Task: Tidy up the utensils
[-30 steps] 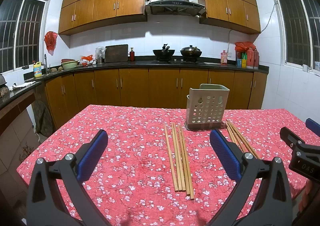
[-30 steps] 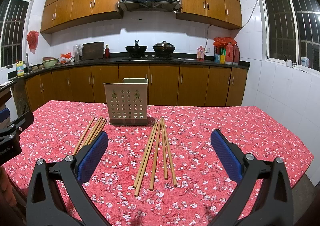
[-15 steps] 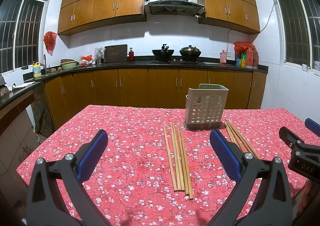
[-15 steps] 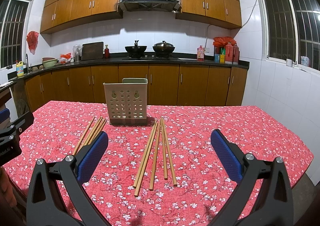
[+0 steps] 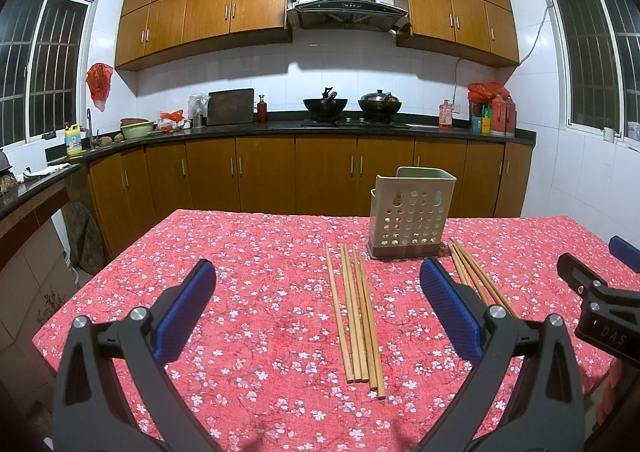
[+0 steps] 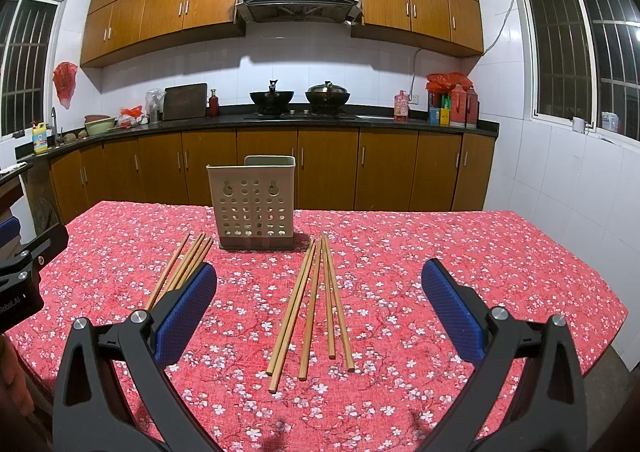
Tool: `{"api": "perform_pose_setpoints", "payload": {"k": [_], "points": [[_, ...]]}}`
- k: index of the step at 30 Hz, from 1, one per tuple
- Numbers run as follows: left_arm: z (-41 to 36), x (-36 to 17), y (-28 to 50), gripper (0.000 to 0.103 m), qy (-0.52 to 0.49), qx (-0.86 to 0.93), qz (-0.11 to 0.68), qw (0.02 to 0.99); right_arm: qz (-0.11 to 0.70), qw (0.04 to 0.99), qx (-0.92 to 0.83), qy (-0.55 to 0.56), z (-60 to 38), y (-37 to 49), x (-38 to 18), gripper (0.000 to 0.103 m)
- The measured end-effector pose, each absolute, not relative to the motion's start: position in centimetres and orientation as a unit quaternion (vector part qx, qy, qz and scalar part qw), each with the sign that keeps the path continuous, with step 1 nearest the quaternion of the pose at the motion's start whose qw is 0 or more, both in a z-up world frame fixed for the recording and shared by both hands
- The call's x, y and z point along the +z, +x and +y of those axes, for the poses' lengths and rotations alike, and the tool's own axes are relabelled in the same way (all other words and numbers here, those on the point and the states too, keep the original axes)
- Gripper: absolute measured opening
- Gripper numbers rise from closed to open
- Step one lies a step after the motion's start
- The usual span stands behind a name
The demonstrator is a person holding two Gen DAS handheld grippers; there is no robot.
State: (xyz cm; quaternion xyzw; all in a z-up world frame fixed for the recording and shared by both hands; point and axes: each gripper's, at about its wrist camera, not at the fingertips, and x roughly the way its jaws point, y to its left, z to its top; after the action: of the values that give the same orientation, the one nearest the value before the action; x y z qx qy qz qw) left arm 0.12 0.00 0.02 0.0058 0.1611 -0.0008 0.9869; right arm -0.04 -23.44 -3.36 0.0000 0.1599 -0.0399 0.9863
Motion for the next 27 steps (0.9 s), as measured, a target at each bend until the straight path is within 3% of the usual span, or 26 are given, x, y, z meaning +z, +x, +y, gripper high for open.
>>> {"api": "perform_pose_setpoints", "payload": {"k": [27], "points": [[0.01, 0.11, 0.67, 0.099, 0.006, -0.001, 0.162, 0.987, 0.161, 0.986, -0.039, 0.0, -23.39, 0.08, -3.36, 0.101]]}}
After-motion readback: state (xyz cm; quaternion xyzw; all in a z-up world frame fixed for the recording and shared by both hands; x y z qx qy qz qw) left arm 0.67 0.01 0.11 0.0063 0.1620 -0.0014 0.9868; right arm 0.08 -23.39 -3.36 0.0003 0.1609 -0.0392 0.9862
